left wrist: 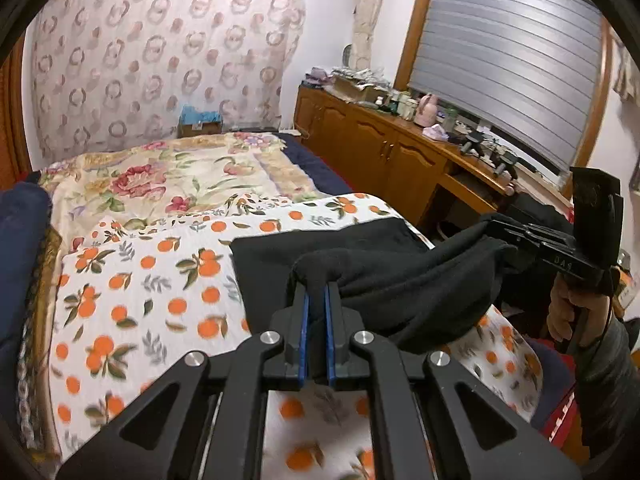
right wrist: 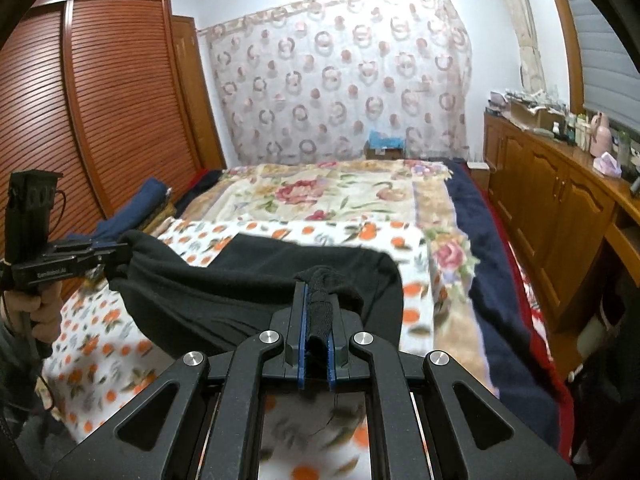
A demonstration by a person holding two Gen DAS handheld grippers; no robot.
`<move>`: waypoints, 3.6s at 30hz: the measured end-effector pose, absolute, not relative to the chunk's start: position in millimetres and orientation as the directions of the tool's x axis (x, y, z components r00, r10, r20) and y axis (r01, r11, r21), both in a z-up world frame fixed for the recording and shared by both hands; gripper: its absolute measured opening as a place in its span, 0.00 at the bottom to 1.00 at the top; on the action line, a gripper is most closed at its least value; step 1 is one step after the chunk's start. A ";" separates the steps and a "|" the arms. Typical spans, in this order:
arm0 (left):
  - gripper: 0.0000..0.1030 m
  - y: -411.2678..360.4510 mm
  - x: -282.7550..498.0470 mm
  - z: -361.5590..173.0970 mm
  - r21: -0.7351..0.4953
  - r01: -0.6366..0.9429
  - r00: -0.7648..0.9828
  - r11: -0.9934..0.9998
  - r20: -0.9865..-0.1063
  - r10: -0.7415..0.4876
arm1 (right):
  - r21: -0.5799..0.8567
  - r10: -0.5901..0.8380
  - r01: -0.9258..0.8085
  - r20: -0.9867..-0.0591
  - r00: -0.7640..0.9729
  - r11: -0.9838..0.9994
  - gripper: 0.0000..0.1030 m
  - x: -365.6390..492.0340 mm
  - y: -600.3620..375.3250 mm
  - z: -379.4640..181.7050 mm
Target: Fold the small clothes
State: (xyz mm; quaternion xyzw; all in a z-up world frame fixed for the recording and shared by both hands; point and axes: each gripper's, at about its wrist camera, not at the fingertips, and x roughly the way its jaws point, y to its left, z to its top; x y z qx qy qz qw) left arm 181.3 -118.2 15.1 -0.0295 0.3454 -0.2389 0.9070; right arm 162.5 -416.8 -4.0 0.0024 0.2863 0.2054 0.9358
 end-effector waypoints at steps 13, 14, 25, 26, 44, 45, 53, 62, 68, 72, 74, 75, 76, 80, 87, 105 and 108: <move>0.05 -117.8 269.7 -3.9 -0.257 0.365 0.633 0.895 -0.637 -0.441 | 0.113 0.347 -0.353 -0.604 0.718 0.929 0.04 259.5 -421.3 -38.9; 0.05 -114.8 271.2 -3.0 -0.255 0.358 0.642 0.898 -0.631 -0.435 | 0.110 0.341 -0.350 -0.610 0.715 0.930 0.04 263.9 -420.6 -41.3; 0.38 -107.3 258.4 -5.1 -0.227 0.386 0.641 0.894 -0.631 -0.437 | 0.067 0.280 -0.309 -0.631 0.724 0.949 0.09 283.3 -414.6 -40.7; 0.38 -109.6 258.3 -7.0 -0.225 0.390 0.635 0.893 -0.636 -0.438 | 0.061 0.277 -0.310 -0.629 0.726 0.949 0.10 282.1 -413.7 -38.4; 0.38 -149.2 309.7 -52.5 -0.187 0.410 0.534 0.893 -0.744 -0.401 | 0.092 0.274 -0.289 -0.670 0.690 0.953 0.49 276.4 -435.5 -40.1; 0.38 -147.6 311.3 -54.7 -0.196 0.405 0.531 0.893 -0.744 -0.404 | 0.103 0.285 -0.297 -0.680 0.676 0.949 0.49 278.4 -433.7 -45.5; 0.09 -144.1 304.4 -50.9 -0.218 0.451 0.526 0.866 -0.719 -0.455 | 0.195 0.417 -0.401 -0.683 0.600 0.895 0.18 296.3 -430.5 -69.0; 0.10 -128.5 314.8 -44.6 -0.162 0.353 0.606 0.922 -0.711 -0.357 | 0.126 0.308 -0.298 -0.633 0.710 0.946 0.03 296.7 -435.3 -49.2; 0.18 -129.7 322.5 -65.2 -0.163 0.350 0.565 0.922 -0.749 -0.347 | 0.087 0.257 -0.272 -0.678 0.688 0.958 0.04 301.5 -427.4 -59.3; 0.37 -128.0 325.9 -67.3 -0.153 0.334 0.562 0.930 -0.759 -0.327 | 0.074 0.244 -0.266 -0.678 0.693 0.961 0.13 299.1 -428.3 -57.4; 0.40 -126.8 328.1 -70.7 -0.168 0.335 0.547 0.927 -0.766 -0.337 | 0.073 0.248 -0.272 -0.676 0.694 0.960 0.25 298.5 -426.3 -55.4; 0.41 -126.0 329.1 -72.2 -0.174 0.333 0.545 0.927 -0.767 -0.340 | 0.071 0.246 -0.270 -0.674 0.697 0.960 0.36 297.9 -425.7 -54.9; 0.42 -125.7 329.4 -72.6 -0.175 0.332 0.544 0.927 -0.767 -0.340 | 0.077 0.252 -0.273 -0.673 0.696 0.959 0.44 296.9 -424.8 -54.4; 0.44 -123.5 333.1 -74.6 -0.204 0.331 0.529 0.921 -0.768 -0.360 | 0.079 0.252 -0.279 -0.700 0.668 0.957 0.52 302.4 -421.4 -65.0; 0.44 -123.0 335.5 -75.9 -0.231 0.332 0.515 0.915 -0.768 -0.381 | 0.138 0.267 -0.250 -0.747 0.610 0.958 0.62 313.8 -426.1 -91.7; 0.10 -125.2 295.8 -21.5 -0.302 0.429 0.558 0.852 -0.653 -0.512 | 0.207 0.407 -0.373 -0.683 0.607 0.904 0.13 285.2 -408.6 -66.7; 0.10 -123.1 275.0 0.6 -0.282 0.439 0.594 0.853 -0.621 -0.511 | 0.199 0.412 -0.379 -0.647 0.642 0.904 0.13 273.6 -403.8 -50.4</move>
